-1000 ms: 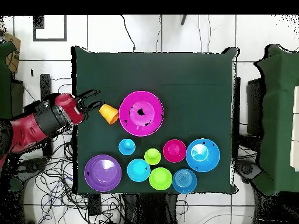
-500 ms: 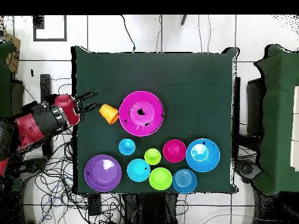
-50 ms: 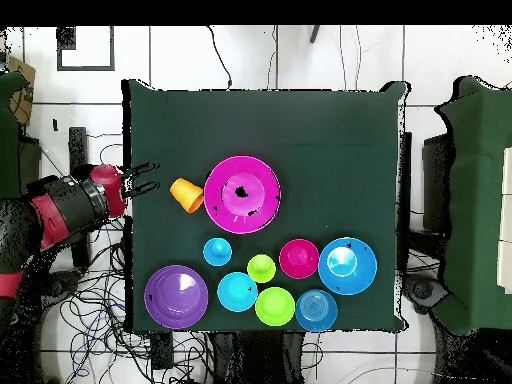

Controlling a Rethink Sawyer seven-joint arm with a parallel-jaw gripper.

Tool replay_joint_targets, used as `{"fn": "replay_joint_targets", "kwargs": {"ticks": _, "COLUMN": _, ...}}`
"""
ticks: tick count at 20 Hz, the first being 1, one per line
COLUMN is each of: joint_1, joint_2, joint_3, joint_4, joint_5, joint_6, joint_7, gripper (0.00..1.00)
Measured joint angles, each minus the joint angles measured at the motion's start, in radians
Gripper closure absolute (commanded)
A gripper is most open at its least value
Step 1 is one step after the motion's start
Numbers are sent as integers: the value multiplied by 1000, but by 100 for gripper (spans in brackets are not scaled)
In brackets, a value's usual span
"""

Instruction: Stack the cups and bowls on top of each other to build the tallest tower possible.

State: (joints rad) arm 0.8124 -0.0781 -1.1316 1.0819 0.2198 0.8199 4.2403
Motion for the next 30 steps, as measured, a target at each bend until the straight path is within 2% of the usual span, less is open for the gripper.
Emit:
{"fn": "replay_joint_targets", "kwargs": {"ticks": 7, "joint_1": -11, "joint_2": -104, "joint_3": 84, "joint_4": 38, "joint_5": -1, "joint_6": 0, "joint_7": -56, "gripper": 0}}
{"fn": "replay_joint_targets", "kwargs": {"ticks": 14, "joint_1": -53, "joint_2": -246, "joint_3": 165, "joint_4": 117, "joint_5": -1, "joint_6": 0, "joint_7": -194, "gripper": 0}}
{"fn": "replay_joint_targets", "kwargs": {"ticks": 19, "joint_1": -103, "joint_2": -363, "joint_3": 228, "joint_4": 207, "joint_5": -2, "joint_6": -11, "joint_7": -304, "gripper": 0}}
{"fn": "replay_joint_targets", "kwargs": {"ticks": 22, "joint_1": -145, "joint_2": -451, "joint_3": 286, "joint_4": 296, "joint_5": -3, "joint_6": -58, "joint_7": -377, "gripper": 0}}
{"fn": "replay_joint_targets", "kwargs": {"ticks": 30, "joint_1": -218, "joint_2": -568, "joint_3": 399, "joint_4": 446, "joint_5": -10, "joint_6": -182, "joint_7": -485, "gripper": 0}}
